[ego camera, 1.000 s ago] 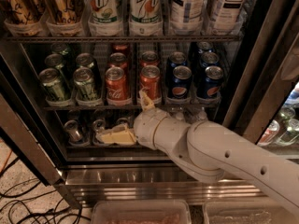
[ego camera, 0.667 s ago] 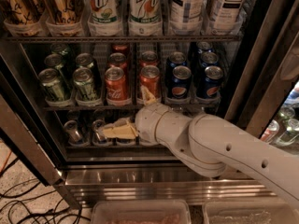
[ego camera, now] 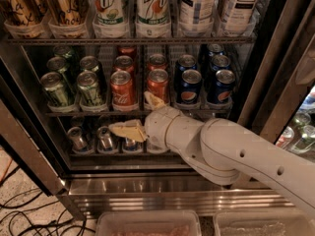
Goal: Pick coke can from middle shelf of fridge
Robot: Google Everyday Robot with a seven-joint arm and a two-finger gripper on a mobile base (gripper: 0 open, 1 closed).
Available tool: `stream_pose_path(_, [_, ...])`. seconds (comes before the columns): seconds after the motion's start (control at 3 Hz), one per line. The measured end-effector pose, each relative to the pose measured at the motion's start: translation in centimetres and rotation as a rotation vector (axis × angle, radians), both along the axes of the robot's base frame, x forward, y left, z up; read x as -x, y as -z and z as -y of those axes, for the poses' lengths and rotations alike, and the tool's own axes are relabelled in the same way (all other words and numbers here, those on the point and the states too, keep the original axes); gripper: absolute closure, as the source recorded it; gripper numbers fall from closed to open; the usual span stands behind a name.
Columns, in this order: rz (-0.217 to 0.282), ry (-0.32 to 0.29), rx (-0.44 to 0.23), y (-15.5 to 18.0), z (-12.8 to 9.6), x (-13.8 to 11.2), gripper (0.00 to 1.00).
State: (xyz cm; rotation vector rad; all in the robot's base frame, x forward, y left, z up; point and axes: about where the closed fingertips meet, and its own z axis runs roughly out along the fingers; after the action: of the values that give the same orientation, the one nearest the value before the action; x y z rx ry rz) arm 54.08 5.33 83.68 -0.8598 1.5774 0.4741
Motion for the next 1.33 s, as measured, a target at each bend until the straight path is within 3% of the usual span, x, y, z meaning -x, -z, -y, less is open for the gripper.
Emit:
stream_pose_path(0.33, [0.000,0.000,0.000,0.00,0.00,0.00,0.41])
stream_pose_path(0.67, [0.000,0.000,0.000,0.00,-0.01,0.00,0.36])
stream_pose_path(1.0, [0.000,0.000,0.000,0.00,-0.01,0.00,0.39])
stream_pose_path(1.33, [0.002,0.003,-0.002,-0.10,-0.08,-0.03,0.30])
